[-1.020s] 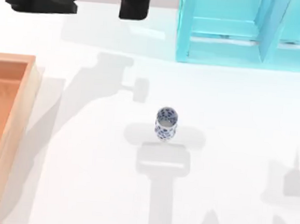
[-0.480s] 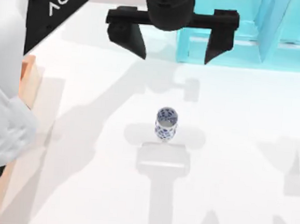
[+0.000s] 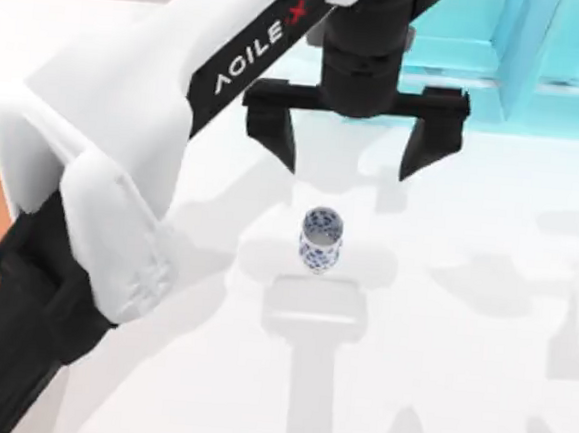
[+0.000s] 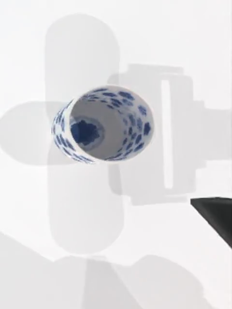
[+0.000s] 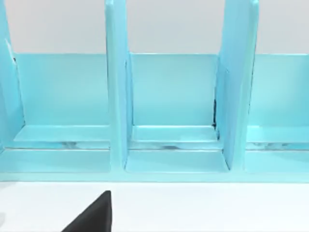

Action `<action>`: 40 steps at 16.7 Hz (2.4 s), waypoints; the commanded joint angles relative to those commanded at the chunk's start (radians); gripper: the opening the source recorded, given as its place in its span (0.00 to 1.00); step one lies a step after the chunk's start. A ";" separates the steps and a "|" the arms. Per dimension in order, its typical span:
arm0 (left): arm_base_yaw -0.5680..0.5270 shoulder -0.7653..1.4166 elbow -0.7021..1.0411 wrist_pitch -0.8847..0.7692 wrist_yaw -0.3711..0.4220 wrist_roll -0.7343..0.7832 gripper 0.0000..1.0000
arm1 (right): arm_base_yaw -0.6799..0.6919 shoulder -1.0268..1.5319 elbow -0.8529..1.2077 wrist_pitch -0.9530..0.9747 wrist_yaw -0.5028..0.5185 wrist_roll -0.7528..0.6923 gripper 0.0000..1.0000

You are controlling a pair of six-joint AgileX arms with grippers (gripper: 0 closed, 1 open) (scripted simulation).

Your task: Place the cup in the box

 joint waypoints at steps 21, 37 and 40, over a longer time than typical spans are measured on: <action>0.000 -0.071 -0.516 0.400 -0.003 -0.024 1.00 | 0.000 0.000 0.000 0.000 0.000 0.000 1.00; -0.001 -0.097 -0.651 0.515 -0.003 -0.026 0.40 | 0.000 0.000 0.000 0.000 0.000 0.000 1.00; -0.001 -0.097 -0.651 0.515 -0.003 -0.026 0.17 | 0.000 0.000 0.000 0.000 0.000 0.000 1.00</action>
